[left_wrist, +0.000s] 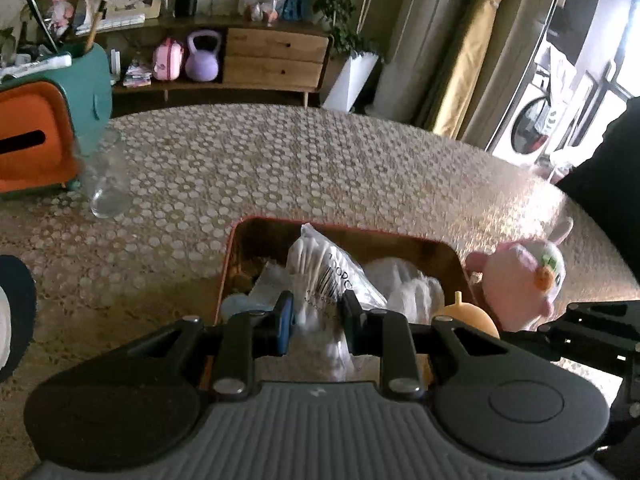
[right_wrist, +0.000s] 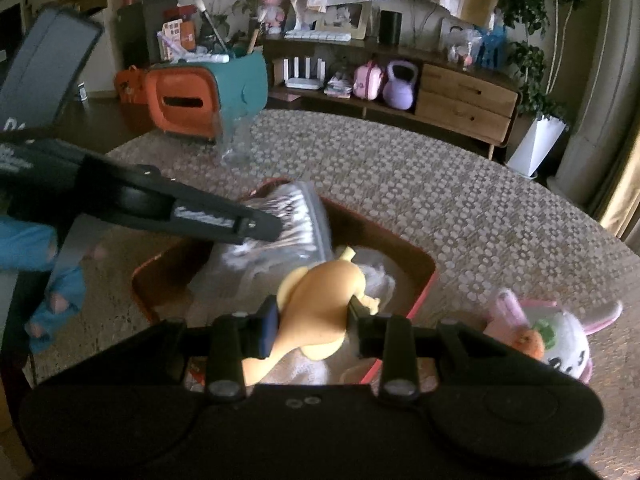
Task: Organize soft objects
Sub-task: 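Lower both grippers into the tin and open them to release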
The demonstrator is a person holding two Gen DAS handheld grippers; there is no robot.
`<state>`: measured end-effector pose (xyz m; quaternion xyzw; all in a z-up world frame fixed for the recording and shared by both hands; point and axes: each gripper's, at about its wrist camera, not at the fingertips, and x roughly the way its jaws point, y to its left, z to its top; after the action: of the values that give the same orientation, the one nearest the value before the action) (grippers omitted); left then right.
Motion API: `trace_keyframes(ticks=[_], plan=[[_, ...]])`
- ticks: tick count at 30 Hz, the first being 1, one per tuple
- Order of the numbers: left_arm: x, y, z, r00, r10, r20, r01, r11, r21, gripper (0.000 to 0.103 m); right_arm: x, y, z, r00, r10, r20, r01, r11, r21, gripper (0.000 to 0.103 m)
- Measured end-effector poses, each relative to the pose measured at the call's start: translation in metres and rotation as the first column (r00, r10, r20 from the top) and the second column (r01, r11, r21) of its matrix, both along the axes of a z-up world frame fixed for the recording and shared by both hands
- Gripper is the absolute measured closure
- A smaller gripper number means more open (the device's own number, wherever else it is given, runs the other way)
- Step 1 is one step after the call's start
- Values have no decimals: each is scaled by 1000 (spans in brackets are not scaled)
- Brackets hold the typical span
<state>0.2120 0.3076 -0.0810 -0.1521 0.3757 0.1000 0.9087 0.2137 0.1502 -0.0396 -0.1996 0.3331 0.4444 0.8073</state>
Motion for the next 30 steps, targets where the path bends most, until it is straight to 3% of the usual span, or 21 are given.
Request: trace_keyframes(ticks=[9,16,19,21,30], plan=[[2,-8,-16,999,-16,-48,18,999,36,78,4,2,-16,1000,-24,-18,24,1000,-5,68],[1,-3,-15,998,-8,-54,9,1000,16,76,3,0,-14,999,-44,-6,44,999,14,64],[-2,-1,-14,998,10,-55,-9,1000,20,67,2,-3,-13,998,-57,-1,57,998,21,62],[-5,-1,-11,999,12,-45,-11,1000,26,45,1,-4,-12,998,-62,4,62,998,20,60],[-21,-8,10,1000,-11,15,10,999,41,39,-6,-19,4,996,-88,22,86,994,73,48]])
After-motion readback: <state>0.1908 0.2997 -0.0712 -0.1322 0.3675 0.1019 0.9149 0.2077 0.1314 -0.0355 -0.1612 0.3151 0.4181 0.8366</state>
